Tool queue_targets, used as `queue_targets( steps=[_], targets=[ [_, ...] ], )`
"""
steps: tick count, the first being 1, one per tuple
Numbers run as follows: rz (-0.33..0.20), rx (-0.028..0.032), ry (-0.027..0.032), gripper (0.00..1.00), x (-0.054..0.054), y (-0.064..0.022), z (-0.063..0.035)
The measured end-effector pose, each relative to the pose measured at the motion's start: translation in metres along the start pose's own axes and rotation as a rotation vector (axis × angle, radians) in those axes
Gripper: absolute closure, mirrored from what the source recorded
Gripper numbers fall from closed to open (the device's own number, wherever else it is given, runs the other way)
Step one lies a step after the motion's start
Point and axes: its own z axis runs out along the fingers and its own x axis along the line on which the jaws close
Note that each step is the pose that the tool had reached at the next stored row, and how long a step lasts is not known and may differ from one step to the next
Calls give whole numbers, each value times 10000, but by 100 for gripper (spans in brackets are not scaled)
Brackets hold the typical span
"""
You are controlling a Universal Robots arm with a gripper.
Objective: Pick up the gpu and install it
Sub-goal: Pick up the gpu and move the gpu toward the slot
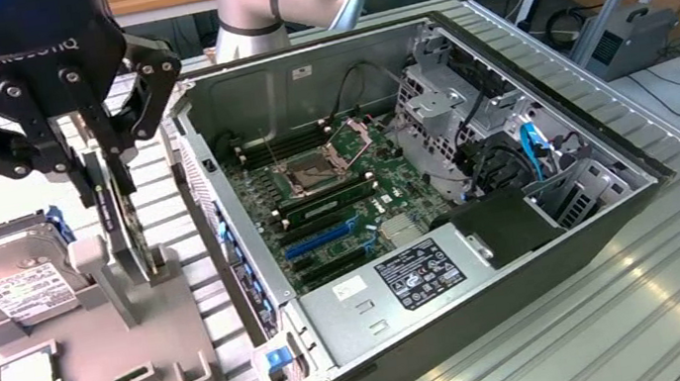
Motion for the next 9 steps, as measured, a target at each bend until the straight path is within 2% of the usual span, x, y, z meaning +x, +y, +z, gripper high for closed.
queue_targets(
  steps=[9],
  targets=[
    [1, -25, 1, 73, -5, 7, -221]
  ],
)
